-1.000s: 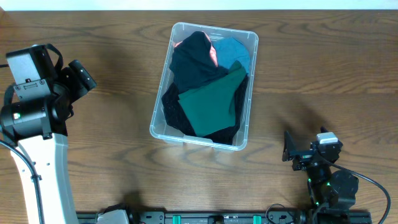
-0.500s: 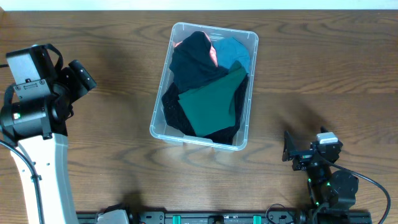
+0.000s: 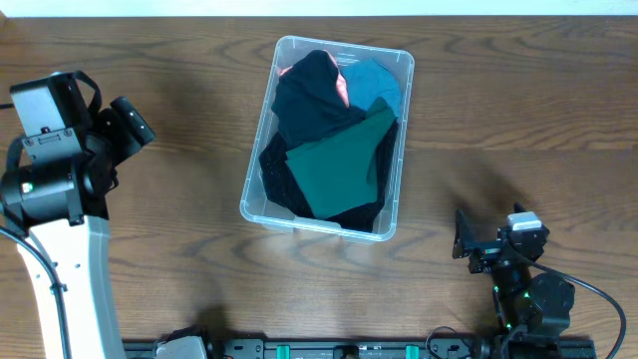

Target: Pack container

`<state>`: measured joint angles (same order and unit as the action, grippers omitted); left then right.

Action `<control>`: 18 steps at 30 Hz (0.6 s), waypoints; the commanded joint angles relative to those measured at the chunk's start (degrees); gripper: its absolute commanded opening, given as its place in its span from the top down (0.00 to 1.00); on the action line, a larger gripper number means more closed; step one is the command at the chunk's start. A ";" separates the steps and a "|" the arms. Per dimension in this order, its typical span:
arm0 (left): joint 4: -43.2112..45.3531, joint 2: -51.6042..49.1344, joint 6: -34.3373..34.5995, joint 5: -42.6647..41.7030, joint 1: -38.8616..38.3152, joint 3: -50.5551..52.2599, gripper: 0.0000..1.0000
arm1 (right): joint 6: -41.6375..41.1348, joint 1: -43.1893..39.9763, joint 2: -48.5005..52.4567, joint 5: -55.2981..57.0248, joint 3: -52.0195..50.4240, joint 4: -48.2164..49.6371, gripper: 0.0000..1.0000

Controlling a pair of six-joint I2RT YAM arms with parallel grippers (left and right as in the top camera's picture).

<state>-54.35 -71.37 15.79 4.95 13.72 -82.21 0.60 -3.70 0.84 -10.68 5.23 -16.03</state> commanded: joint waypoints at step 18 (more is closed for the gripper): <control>-1.75 39.85 -26.25 -13.25 -5.73 17.35 0.02 | -0.79 -0.35 -0.55 -0.26 -0.22 0.02 0.01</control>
<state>-57.12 -34.87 -5.39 -3.40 8.19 -70.22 0.58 -3.70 0.82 -10.68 5.19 -15.97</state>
